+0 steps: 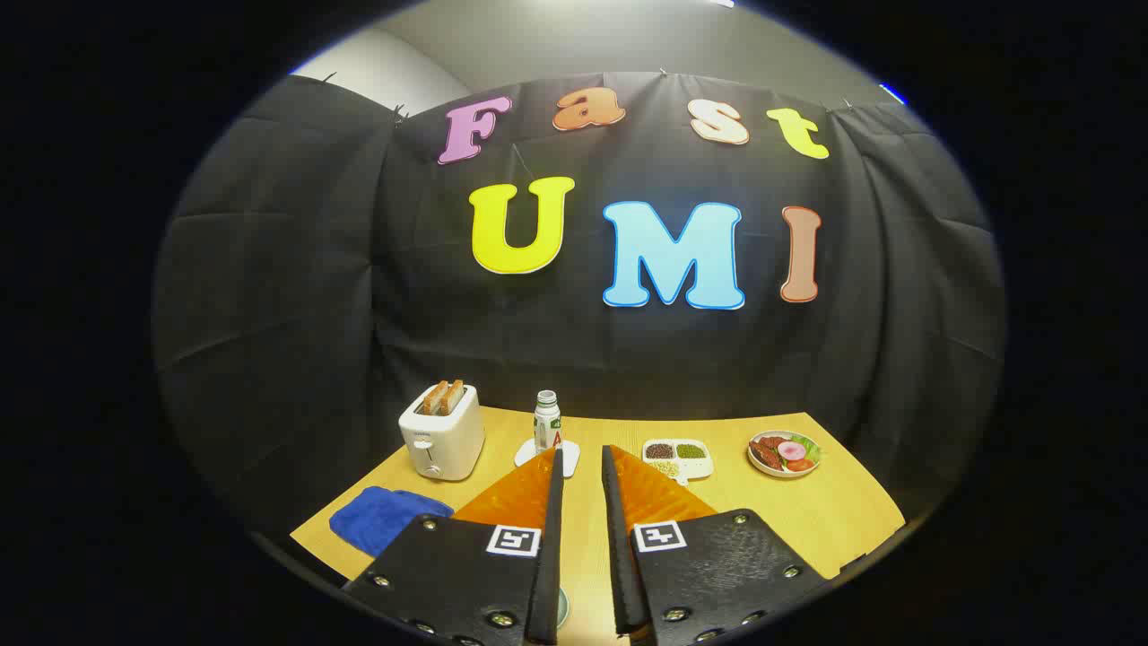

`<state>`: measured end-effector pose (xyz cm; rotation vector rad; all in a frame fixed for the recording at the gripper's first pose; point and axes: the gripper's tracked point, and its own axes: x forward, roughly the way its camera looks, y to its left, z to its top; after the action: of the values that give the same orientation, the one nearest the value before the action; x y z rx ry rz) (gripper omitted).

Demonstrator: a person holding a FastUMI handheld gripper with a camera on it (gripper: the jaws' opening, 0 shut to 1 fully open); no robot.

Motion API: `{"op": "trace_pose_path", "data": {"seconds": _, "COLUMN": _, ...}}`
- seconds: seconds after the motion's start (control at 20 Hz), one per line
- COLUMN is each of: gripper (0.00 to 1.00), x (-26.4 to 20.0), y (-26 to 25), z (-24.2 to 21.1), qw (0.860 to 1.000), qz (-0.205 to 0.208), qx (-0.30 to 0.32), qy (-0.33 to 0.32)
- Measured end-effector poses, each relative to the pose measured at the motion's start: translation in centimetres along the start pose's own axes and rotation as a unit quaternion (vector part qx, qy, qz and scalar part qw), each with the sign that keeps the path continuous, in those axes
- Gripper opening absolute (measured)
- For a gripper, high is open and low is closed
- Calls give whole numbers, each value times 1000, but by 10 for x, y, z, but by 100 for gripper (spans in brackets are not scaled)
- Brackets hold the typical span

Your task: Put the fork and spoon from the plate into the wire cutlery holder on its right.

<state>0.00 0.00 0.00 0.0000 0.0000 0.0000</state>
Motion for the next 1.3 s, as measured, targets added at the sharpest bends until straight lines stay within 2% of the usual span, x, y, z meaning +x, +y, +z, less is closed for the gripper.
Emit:
{"op": "trace_pose_path", "data": {"seconds": 0.95, "gripper": 24, "x": 0, "y": 0, "z": -6, "qw": 1000, "qz": -4, "qx": 1, "qy": 8}}
{"op": "trace_pose_path", "data": {"seconds": 1.15, "gripper": 24, "x": 7, "y": 11, "z": -48, "qw": 996, "qz": 21, "qx": 29, "qy": 80}}
{"op": "trace_pose_path", "data": {"seconds": 1.3, "gripper": 24, "x": 9, "y": 24, "z": -98, "qw": 982, "qz": 47, "qx": 60, "qy": 172}}
